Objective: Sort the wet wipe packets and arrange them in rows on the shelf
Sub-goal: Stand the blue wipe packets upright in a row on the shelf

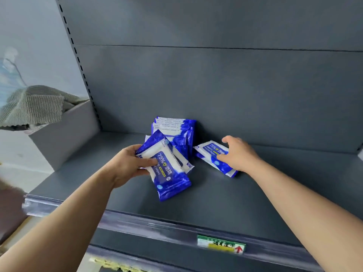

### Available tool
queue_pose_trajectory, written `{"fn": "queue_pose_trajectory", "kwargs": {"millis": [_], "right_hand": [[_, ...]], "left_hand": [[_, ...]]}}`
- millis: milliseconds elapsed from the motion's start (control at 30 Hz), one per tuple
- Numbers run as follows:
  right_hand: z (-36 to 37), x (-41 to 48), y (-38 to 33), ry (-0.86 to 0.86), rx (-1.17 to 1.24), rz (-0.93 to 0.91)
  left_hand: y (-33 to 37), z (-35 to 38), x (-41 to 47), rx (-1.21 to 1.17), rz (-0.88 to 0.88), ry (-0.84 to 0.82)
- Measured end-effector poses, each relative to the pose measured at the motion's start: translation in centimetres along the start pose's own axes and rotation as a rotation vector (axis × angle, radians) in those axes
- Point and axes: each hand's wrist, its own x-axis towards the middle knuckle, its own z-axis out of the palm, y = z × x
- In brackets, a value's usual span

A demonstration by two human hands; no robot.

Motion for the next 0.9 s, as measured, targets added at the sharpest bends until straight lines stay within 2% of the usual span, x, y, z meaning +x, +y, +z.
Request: {"fn": "queue_pose_trajectory", "kwargs": {"millis": [67,100,167,233,333,467,767,900], "right_hand": [[0.2,-0.7,-1.2,0.064,0.068,-0.124],[0.4,-1.1,-2.1,0.033,0.184,-0.173],[0.9,-1.9,-4.1,-0.142,0.402,-0.204],[1.8,-2.1,-5.8,-0.269,0.477,-0.197],[2.8,-1.2,-7.0,-0.202,0.417,-0.204],[2.8,-0.6,-7.5,-0.112,0.416,-0.179],[3.2,-0.5,-8.5,-0.071,0.426,-0.21],[1.9,0.1,-8.6,0.057,0.513,-0.204]], "left_hand": [[-0.5,-0.5,0.5,-0.045,0.017,-0.051],[-0.7,-0.8,0.7,-0.074,0.027,-0.07],[-1.2,-1.3,0.9,-0.126,0.044,-0.087],[-1.5,-1.6,1.0,-0.167,0.059,-0.109],[-1.8,-2.4,1.1,-0.148,0.078,-0.106],[-2.0,-4.0,1.9,0.309,0.22,-0.034],[-2.6,-3.6,1.7,0.473,0.267,-0.017],[-2.3,-4.2,1.7,0.574,0.255,0.025]]}}
